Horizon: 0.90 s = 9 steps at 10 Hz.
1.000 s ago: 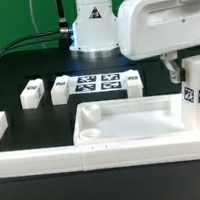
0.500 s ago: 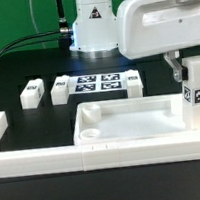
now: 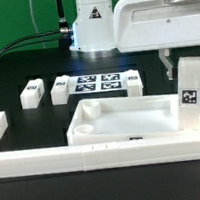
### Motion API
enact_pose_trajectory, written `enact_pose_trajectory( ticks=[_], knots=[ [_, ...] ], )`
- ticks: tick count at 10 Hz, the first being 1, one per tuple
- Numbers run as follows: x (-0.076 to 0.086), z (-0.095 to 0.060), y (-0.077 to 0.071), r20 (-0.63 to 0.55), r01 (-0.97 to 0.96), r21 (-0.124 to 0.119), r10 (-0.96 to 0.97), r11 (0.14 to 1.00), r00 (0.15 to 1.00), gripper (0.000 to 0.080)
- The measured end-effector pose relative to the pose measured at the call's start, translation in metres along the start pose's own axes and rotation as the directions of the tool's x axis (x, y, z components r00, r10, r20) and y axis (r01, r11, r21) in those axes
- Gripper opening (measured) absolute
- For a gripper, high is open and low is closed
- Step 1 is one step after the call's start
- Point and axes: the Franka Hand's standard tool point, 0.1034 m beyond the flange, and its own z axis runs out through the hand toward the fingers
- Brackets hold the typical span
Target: Assemble desk
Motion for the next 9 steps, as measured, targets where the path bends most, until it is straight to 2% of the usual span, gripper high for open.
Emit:
enact_pose_trajectory(
  ticks=[3, 5, 6, 7, 8, 9],
  knots=[
    [0.009, -0.001, 0.019, -0.025, -0.250, -0.033, 0.249, 0.968, 0.968, 0.0295],
    [0.011, -0.001, 0.024, -0.032, -0.285, -0.040, 0.284, 0.958, 0.958, 0.0297],
    [0.011, -0.001, 0.024, -0.032, -0.285, -0.040, 0.284, 0.958, 0.958, 0.0407],
    [0.010, -0.002, 0.021, -0.032, -0.276, -0.039, 0.275, 0.960, 0.961, 0.0407],
    [0.008, -0.010, 0.013, -0.037, -0.218, -0.035, 0.217, 0.975, 0.976, 0.0544],
    [0.005, -0.019, 0.009, -0.037, -0.146, -0.027, 0.145, 0.989, 0.989, 0.0617]
  ],
)
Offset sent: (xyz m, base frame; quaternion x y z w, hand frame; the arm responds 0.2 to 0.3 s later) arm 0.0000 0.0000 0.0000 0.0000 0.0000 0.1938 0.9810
